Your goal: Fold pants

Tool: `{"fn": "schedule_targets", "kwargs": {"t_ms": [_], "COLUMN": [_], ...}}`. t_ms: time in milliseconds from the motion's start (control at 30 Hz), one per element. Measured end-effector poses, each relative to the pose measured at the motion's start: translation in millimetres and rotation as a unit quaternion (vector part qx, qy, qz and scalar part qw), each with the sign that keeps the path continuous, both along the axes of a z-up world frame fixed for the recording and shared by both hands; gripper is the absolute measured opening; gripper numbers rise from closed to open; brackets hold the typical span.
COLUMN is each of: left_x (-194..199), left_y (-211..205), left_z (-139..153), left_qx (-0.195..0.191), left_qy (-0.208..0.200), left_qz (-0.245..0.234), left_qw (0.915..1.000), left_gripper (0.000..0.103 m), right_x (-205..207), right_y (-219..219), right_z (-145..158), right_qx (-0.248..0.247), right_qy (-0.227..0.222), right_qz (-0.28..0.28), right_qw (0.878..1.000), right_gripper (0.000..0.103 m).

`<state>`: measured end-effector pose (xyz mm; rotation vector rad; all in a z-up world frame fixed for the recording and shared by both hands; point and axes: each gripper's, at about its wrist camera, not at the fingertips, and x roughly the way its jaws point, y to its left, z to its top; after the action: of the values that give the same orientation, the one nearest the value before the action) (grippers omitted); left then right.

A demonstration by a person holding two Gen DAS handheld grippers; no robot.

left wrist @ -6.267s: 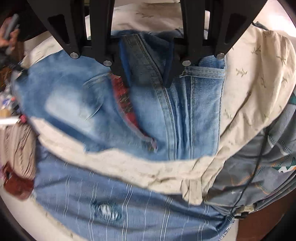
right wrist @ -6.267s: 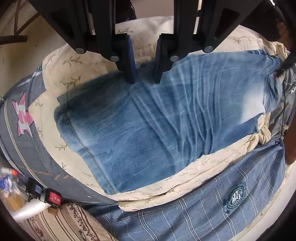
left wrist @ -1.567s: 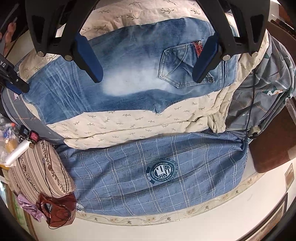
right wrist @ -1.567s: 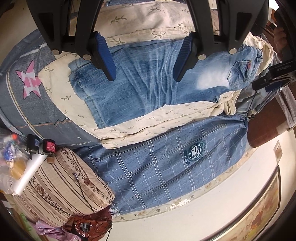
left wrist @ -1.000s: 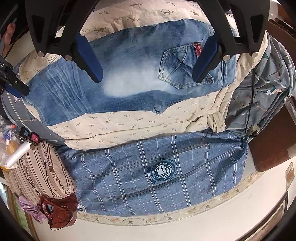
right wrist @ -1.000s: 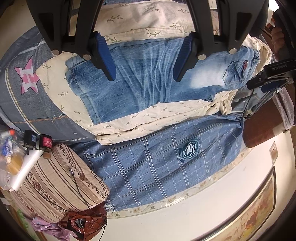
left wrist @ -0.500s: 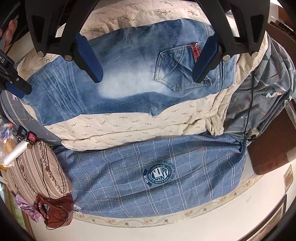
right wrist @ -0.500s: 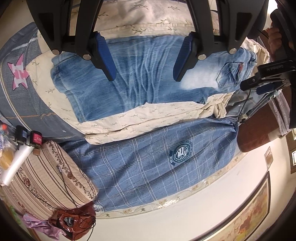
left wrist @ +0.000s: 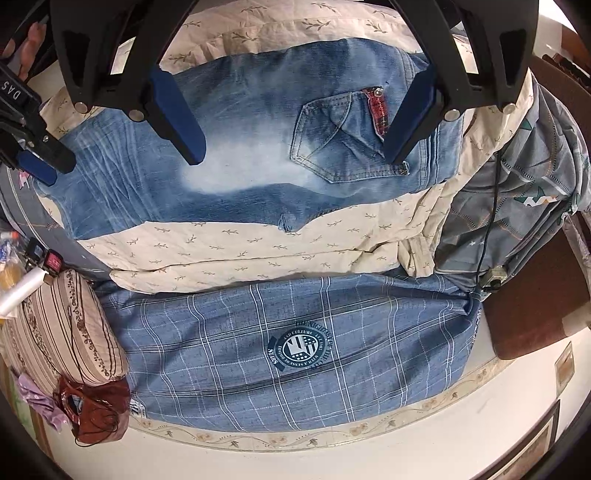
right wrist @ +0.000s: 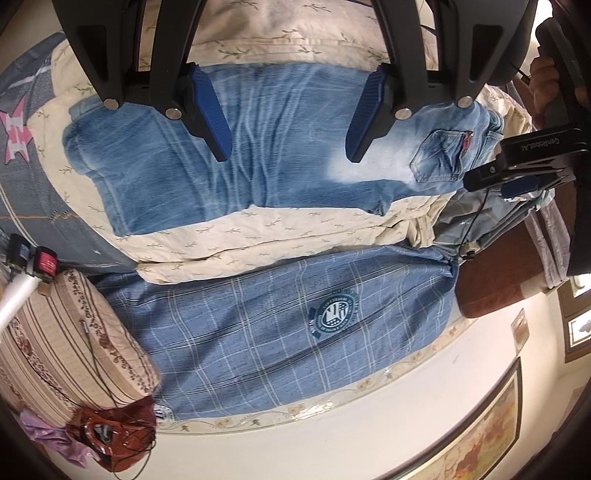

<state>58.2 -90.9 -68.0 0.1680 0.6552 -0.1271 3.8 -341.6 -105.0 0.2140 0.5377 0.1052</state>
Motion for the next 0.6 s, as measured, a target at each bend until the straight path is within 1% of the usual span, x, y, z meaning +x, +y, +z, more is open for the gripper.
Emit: {"fn": "schedule_targets", "kwargs": {"t_ms": [133,300,433,600], "left_x": [0.0,1.3,-1.2,-1.1], "left_y": [4.4,7.5,6.3,4.4], "left_z": [0.7,0.9,1.7,0.5], "left_qx": [-0.003,-0.008,0.001,0.004], "left_qy": [-0.002,-0.004,-0.014,-0.014], "left_qz": [0.004,0.010,0.011,0.010], "left_qw": [1.0000,0.9999,0.9998,0.9998], "left_gripper": [0.097,0.097,0.097,0.097], "right_x": [1.1,0.7,-1.1,-2.7], "right_y": [8.1,8.0,3.8,1.6], "right_z": [0.3,-0.1,0.8,1.5], "right_qx": [-0.012,-0.015,-0.013,-0.013], "right_qy": [-0.001,-0.001,-0.004,-0.006], "right_qz": [0.008,0.010,0.006,0.005], "right_qw": [1.000,1.000,1.000,1.000], "right_gripper": [0.067,0.067,0.067,0.067]}}
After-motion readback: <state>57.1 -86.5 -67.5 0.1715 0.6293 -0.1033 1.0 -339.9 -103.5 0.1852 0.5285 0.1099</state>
